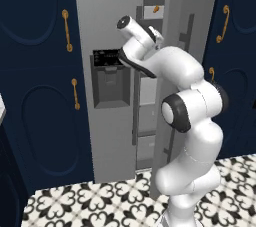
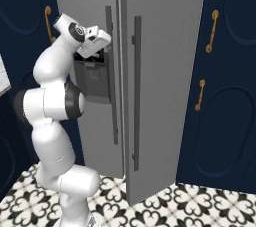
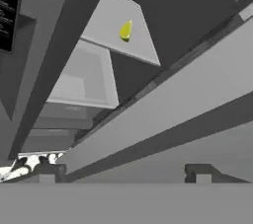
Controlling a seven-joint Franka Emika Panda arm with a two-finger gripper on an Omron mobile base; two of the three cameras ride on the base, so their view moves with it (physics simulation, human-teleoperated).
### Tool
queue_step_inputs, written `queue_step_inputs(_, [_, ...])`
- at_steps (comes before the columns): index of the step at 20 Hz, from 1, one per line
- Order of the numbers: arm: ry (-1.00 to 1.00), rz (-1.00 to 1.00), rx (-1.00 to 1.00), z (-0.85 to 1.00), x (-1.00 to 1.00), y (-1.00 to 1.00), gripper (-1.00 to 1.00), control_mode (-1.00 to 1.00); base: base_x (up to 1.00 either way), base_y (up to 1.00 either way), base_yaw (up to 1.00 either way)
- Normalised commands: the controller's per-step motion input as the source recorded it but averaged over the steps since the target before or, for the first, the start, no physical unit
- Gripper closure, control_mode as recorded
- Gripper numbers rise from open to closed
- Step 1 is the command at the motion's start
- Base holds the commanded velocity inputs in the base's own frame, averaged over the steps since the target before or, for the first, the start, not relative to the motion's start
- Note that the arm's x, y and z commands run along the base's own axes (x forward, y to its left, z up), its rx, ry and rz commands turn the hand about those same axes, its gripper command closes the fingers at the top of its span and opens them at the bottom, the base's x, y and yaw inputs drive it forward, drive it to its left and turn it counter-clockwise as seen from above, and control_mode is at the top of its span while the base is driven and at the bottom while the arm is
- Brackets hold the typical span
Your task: Grab a lemon wedge from the fridge and one ice cube from the ice bowl, and put them in the glass of lemonade.
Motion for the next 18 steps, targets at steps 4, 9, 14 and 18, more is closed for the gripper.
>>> queue_step_inputs(4, [0.25, -0.03, -0.32, -0.29, 0.03, -0.24, -1.0, -1.0, 0.0, 0.0, 0.0])
queue_step_inputs(9, [0.26, -0.06, -0.19, -0.14, 0.0, -0.66, -1.0, -1.0, 0.0, 0.0, 0.0])
queue_step_inputs(14, [0.14, -0.1, -0.07, -0.01, 0.0, -0.93, -1.0, -1.0, 0.0, 0.0, 0.0])
queue_step_inputs(18, [0.02, -0.08, -0.02, 0.0, 0.0, -0.63, -1.0, -1.0, 0.0, 0.0, 0.0])
